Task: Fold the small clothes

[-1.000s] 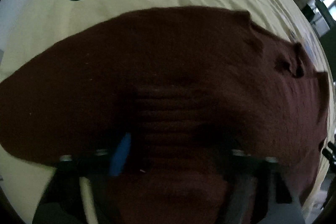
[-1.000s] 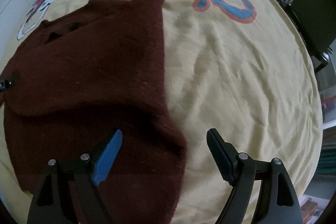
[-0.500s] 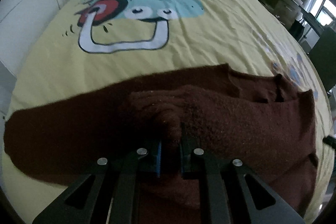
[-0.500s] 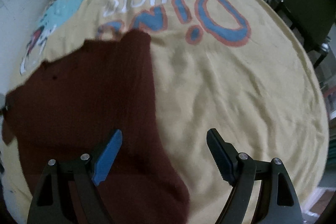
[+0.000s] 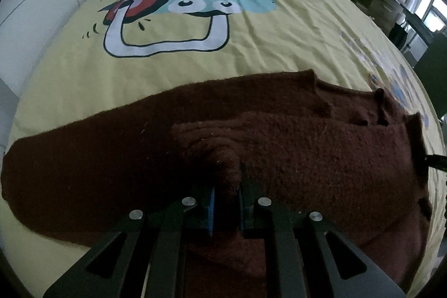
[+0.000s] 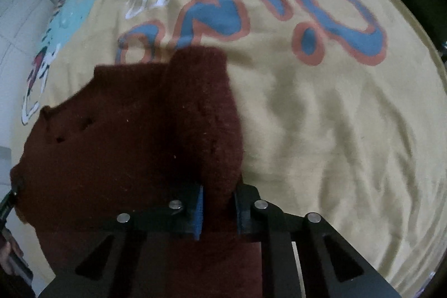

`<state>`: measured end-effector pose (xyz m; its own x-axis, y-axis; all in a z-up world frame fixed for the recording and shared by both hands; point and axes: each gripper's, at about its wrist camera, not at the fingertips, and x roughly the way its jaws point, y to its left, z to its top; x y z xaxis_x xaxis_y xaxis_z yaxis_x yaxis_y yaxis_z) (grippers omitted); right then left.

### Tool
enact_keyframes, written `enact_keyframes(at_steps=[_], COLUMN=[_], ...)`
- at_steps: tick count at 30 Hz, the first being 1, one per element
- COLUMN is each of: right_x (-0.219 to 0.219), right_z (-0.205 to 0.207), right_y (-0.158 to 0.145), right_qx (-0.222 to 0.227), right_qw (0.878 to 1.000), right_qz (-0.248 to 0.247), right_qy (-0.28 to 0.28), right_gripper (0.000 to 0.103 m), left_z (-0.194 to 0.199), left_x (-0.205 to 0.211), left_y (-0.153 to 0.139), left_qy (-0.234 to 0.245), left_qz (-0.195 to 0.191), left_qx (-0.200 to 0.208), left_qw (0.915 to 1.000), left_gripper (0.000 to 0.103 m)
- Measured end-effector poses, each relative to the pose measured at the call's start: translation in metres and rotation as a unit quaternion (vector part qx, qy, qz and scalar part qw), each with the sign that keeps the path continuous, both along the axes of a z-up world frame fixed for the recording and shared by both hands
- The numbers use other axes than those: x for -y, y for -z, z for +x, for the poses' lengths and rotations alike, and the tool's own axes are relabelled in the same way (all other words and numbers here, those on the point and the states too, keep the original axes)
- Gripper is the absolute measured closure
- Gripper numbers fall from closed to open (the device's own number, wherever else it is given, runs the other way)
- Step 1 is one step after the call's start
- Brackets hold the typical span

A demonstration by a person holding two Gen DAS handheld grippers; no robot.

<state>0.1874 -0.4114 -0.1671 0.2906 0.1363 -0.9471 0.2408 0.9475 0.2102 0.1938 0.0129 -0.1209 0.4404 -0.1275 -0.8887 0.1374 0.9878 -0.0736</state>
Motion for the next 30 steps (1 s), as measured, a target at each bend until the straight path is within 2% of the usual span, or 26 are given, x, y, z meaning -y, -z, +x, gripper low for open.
enact_keyframes(at_steps=[4,8,12,15,16,18,20,21,24,26,30], right_x=[0.007,0.006,0.001,-0.005,-0.008,-0.013,-0.021,-0.027,-0.055,-0.076,-0.123], right_z=[-0.011,-0.008,-0.004,-0.004,-0.006,-0.011,-0.018,-0.021,-0.025,-0.029,-0.032], right_y=[-0.016,-0.001,0.009,-0.003,-0.010,-0.025,-0.038,-0.043,-0.054,-0.060,-0.057], right_qx=[0.029,0.011,0.003,0.021,0.033,0.060,0.090,0.098,0.123,0.140,0.157], right_qw=[0.999,0.999,0.999,0.998,0.997,0.995,0.993,0.992,0.988,0.985,0.979], right_qz=[-0.020,-0.038,-0.045,-0.063,-0.072,-0.081,-0.076,-0.076,-0.075,-0.070,-0.075], right_qy=[0.009,0.006,0.000,-0.012,-0.013,-0.014,-0.024,-0.030,-0.055,-0.069,-0.105], right_gripper=[0.088,0.088,0.085,0.069,0.059,0.026,0.022,0.020,0.010,0.000,0.000], left_z=[-0.002,0.000,-0.001,-0.002,-0.002,-0.003,-0.008,-0.009,-0.014,-0.018,-0.028], left_x=[0.007,0.011,0.006,0.008,0.008,0.009,0.011,0.013,0.027,0.039,0.068], left_y=[0.001,0.022,0.033,0.026,0.022,0.014,-0.001,-0.006,-0.020,-0.025,-0.021], left_qy=[0.012,0.016,0.006,0.008,0.002,-0.002,0.000,0.003,0.018,0.031,0.060], left_qz=[0.001,0.032,0.033,0.034,0.043,0.050,0.044,0.042,0.038,0.030,0.037], left_qx=[0.002,-0.015,-0.014,-0.008,-0.010,-0.001,0.020,0.027,0.043,0.051,0.073], left_qw=[0.9999,0.9992,0.9993,0.9993,0.9990,0.9987,0.9988,0.9987,0.9982,0.9978,0.9948], left_gripper=[0.093,0.092,0.087,0.078,0.069,0.048,0.007,0.001,0.001,0.001,0.001])
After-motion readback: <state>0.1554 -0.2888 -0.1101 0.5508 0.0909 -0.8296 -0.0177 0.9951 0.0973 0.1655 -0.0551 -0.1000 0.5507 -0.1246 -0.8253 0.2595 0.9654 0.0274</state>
